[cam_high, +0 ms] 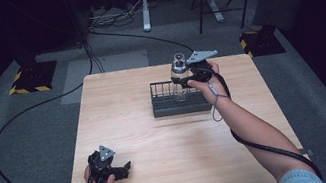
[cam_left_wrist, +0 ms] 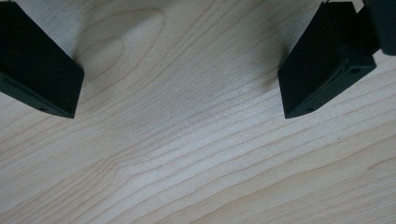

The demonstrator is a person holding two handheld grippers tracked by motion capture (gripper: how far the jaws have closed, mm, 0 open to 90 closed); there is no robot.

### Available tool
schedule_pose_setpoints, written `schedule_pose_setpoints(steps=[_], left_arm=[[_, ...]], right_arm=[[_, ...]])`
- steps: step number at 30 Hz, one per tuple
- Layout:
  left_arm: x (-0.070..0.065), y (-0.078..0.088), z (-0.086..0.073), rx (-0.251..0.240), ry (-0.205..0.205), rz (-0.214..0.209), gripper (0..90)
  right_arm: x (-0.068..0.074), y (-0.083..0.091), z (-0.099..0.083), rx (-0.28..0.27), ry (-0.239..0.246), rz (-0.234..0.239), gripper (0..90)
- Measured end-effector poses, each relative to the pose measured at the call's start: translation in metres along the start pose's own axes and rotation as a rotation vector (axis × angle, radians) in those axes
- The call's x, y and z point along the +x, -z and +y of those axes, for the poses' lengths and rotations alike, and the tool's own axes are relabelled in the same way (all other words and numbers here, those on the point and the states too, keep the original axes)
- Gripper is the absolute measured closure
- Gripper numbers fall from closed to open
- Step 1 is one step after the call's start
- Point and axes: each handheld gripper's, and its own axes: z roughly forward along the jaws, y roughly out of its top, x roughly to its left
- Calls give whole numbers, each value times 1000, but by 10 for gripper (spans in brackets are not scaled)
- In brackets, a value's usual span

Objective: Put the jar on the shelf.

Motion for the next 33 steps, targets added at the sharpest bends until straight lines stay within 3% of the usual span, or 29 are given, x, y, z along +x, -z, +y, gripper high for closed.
schedule_pose_setpoints(steps=[12, 26, 28, 33], left_arm=[[0, 0, 0, 0, 0, 0, 2], [0, 0, 0, 0, 1, 0, 2], [0, 0, 0, 0, 1, 0, 2], [0, 0, 0, -1, 1, 0, 2]], right_arm=[[-1, -5, -11, 16, -16, 2, 285], [-4, -3, -16, -3, -33, 8, 277], [-4, -2, -16, -8, -33, 11, 246], [-5, 6, -6, -48, -85, 28, 121]])
